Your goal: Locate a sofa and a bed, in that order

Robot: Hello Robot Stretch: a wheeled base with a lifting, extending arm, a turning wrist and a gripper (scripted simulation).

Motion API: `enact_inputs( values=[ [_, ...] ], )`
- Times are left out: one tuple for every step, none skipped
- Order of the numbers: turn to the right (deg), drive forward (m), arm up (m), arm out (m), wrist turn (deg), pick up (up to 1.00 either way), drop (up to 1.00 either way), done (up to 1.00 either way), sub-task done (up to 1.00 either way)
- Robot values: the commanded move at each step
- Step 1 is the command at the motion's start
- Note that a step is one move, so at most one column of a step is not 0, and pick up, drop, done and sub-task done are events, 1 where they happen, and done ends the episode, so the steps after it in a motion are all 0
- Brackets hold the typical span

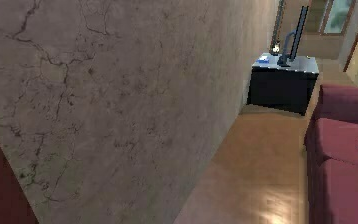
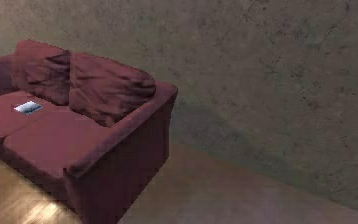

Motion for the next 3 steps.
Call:
enact_inputs(
  values=[
    [0.0,0.05,0.0,0.0,0.0,0.0,0.0,0.0,0.0],
    [45.0,0.0,0.0,0.0,0.0,0.0,0.0,0.0,0.0],
    [9.0,0.0,0.0,0.0,0.0,0.0,0.0,0.0,0.0]
  ],
)
